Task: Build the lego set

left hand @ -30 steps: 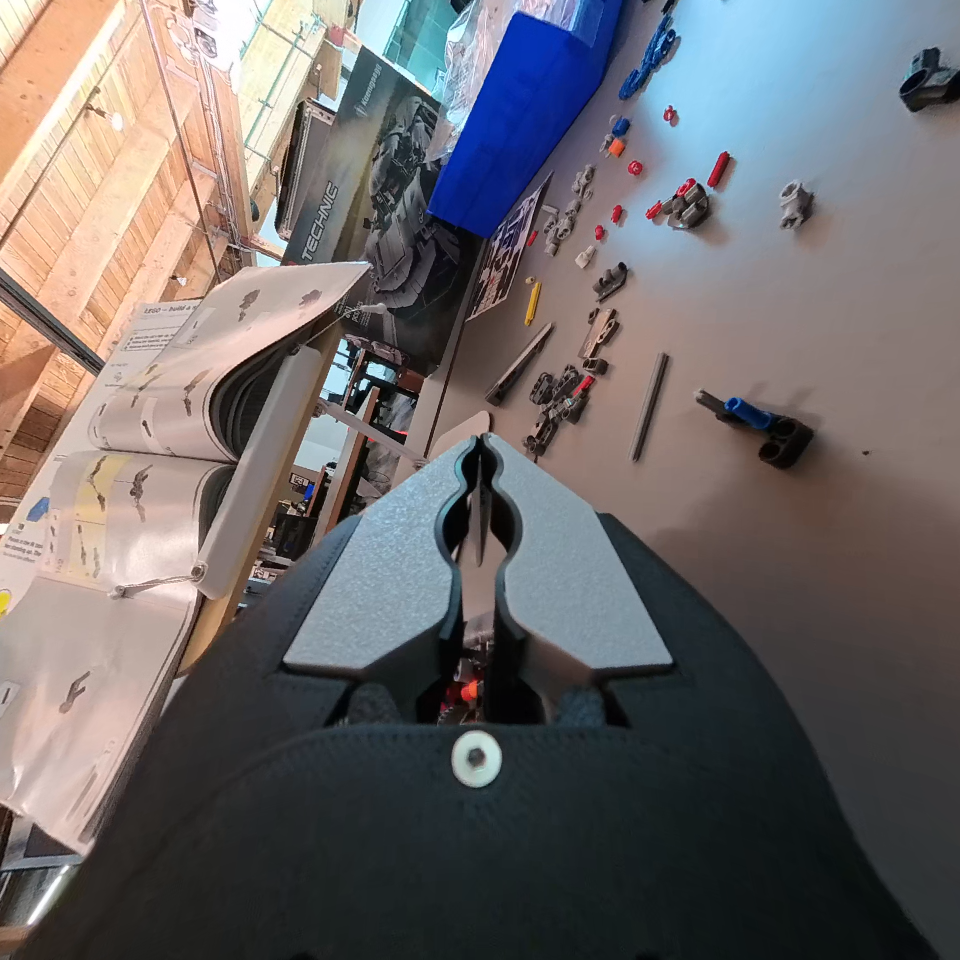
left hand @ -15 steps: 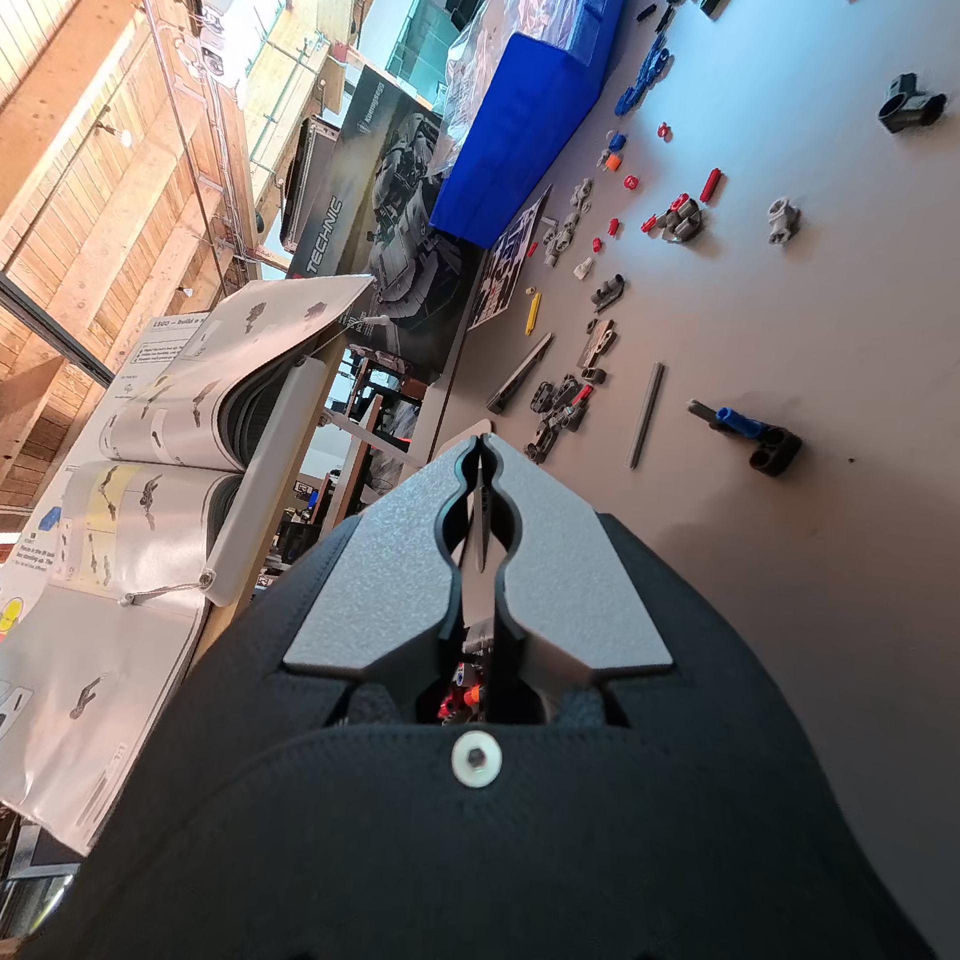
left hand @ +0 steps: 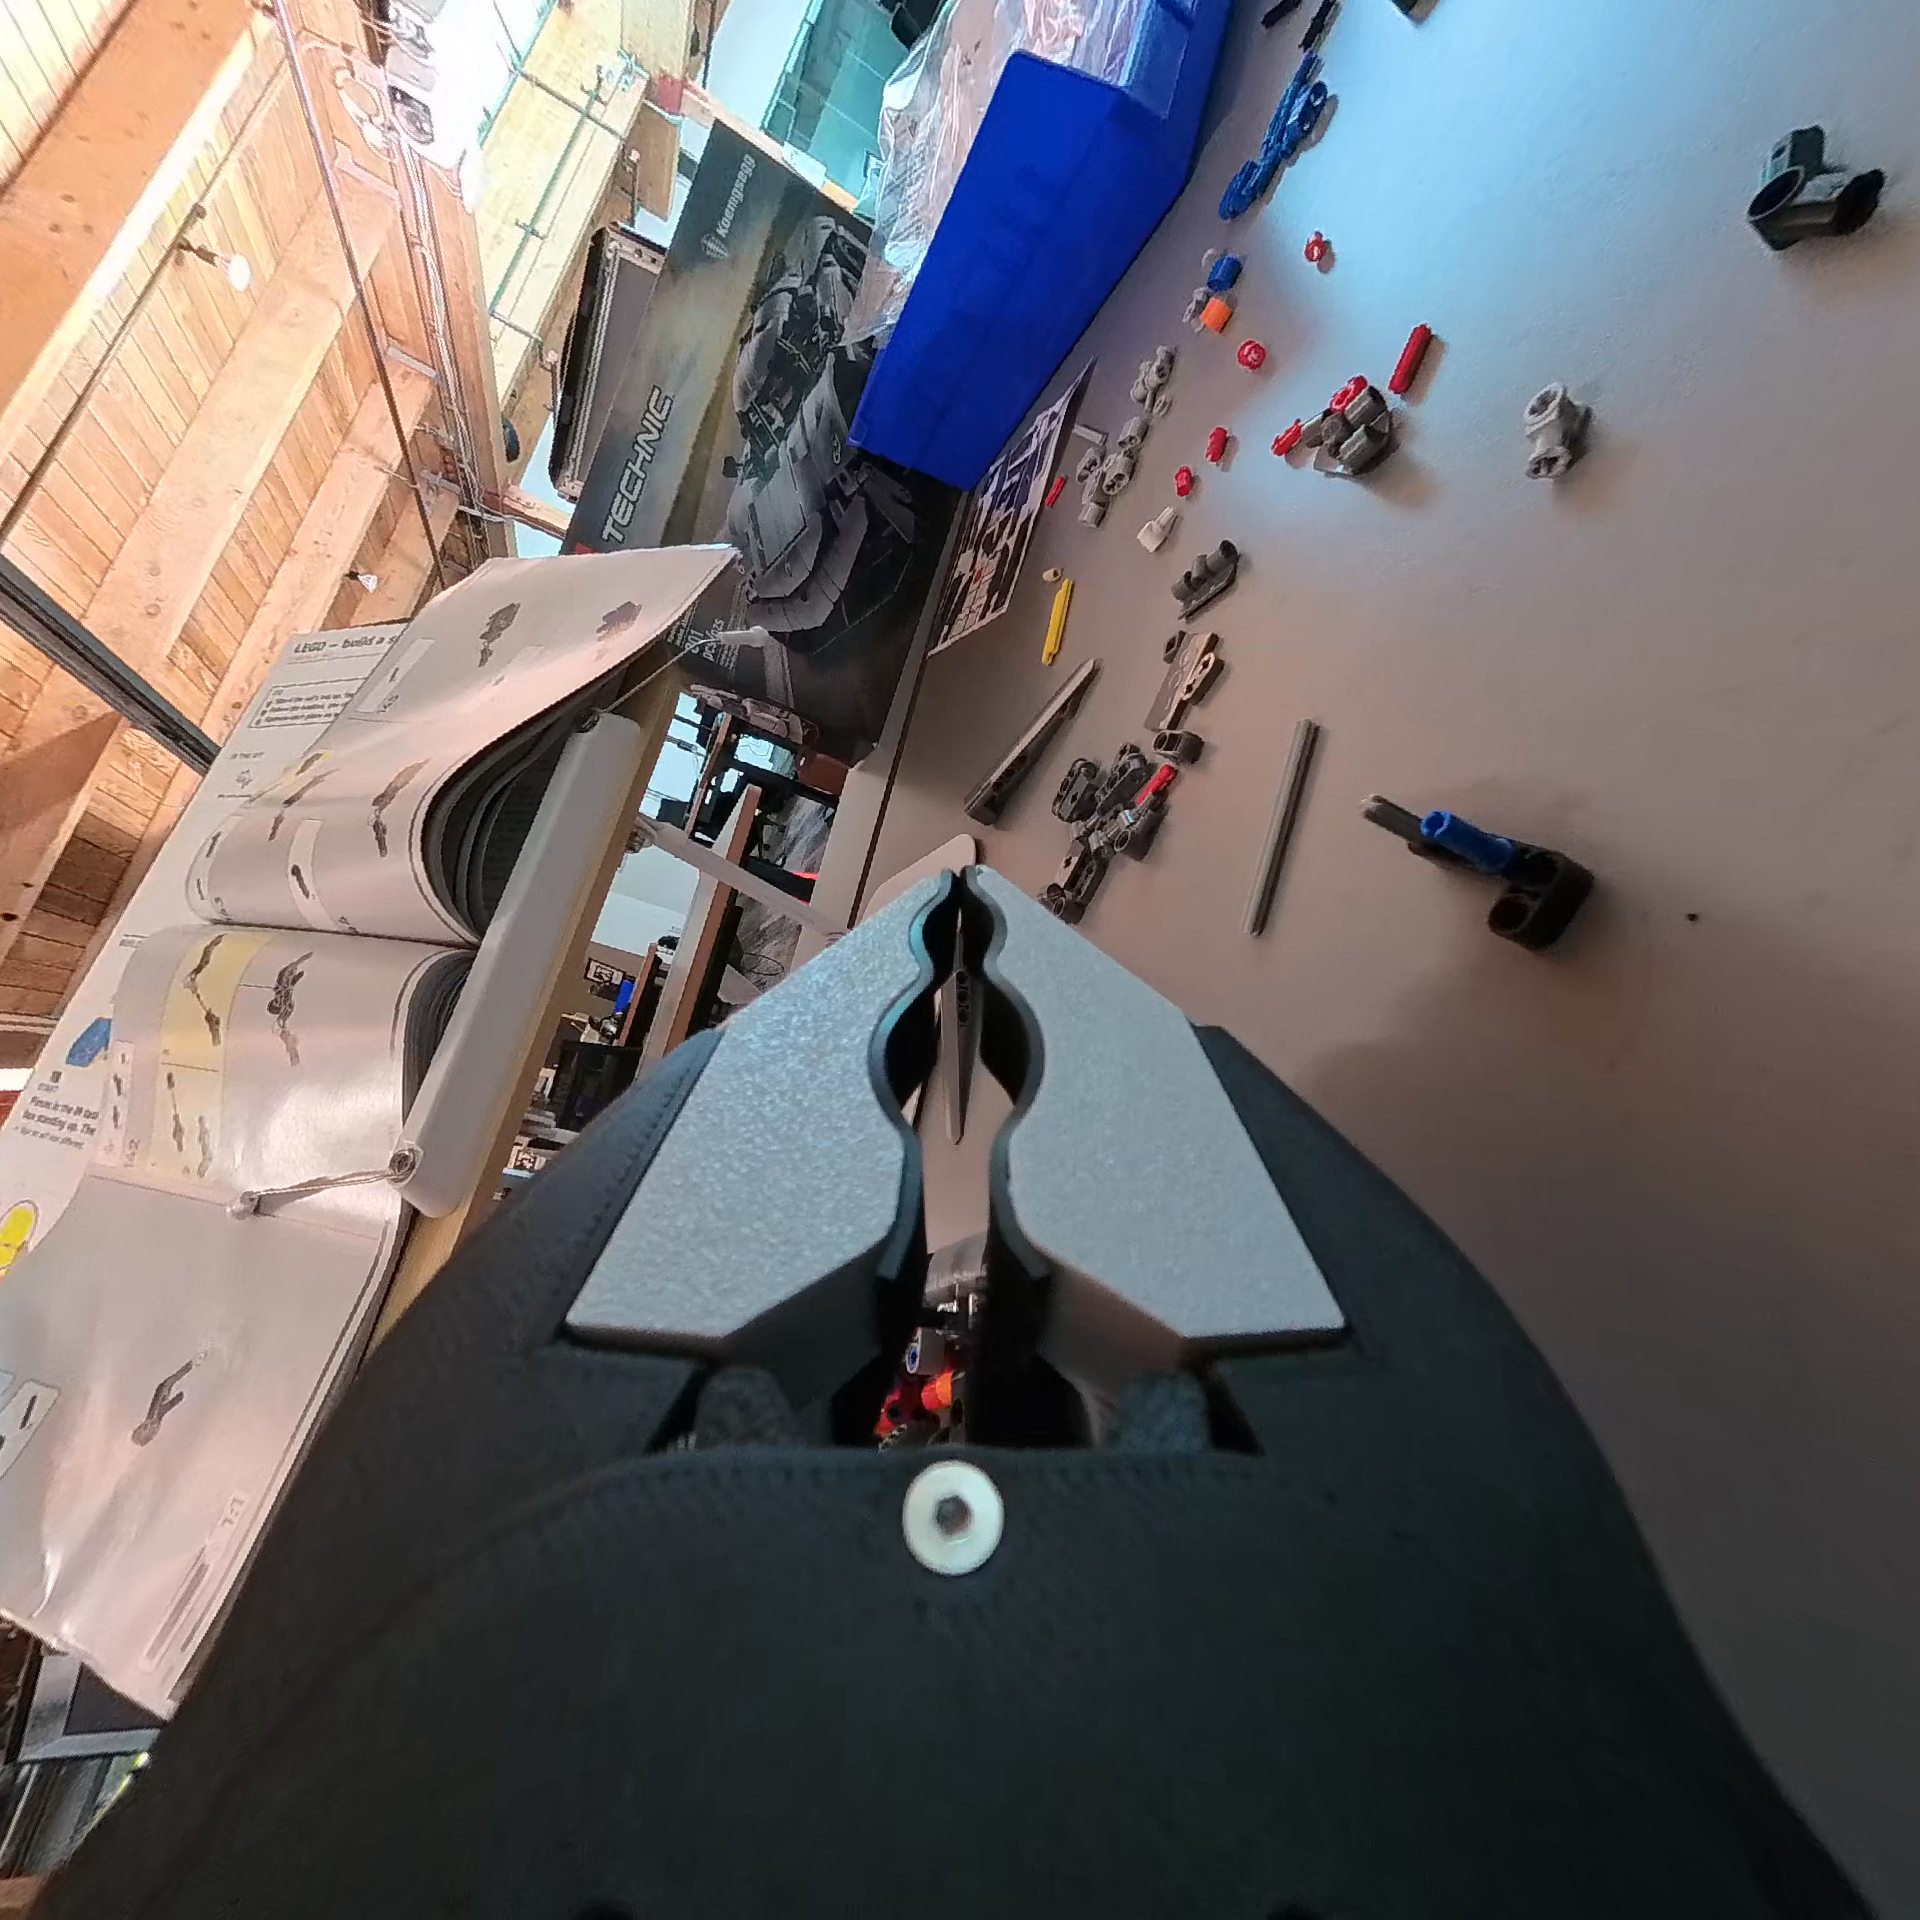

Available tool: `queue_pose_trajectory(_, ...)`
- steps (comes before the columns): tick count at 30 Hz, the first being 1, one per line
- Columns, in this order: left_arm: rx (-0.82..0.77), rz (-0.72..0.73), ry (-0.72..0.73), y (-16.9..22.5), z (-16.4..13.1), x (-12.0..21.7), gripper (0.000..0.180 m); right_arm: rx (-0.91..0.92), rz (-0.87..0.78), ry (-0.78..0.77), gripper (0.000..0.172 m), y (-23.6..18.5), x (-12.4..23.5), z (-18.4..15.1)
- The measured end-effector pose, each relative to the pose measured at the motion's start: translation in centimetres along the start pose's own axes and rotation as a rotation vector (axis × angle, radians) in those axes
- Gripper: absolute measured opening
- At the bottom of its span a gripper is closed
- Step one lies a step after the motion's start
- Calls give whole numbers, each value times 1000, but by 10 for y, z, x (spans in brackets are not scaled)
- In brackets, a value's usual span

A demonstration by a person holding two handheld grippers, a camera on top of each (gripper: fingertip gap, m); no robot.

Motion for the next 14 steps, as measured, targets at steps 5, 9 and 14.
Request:
queue_pose_trajectory(5, 2, -4, -4, 1, -1, -1, 0, 5, 18, -3, 25, -6, -7, -3)
queue_pose_trajectory(9, 1, -4, -5, 1, -1, -1, 0, 1, 28, 11, 25, -9, -11, -1)
queue_pose_trajectory(14, -1, 0, -6, 0, -1, 0, 0, -3, 44, 6, 26, -12, -17, -3)
Point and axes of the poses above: each gripper's, where its closed fingertips meet, x back along the fingers, z out of its top, y = z × x across the jaws, the point moved 5 cm from there along x, back along the fingers, and after that the axes turned 13 degrees about y, right-handed, at the moved point
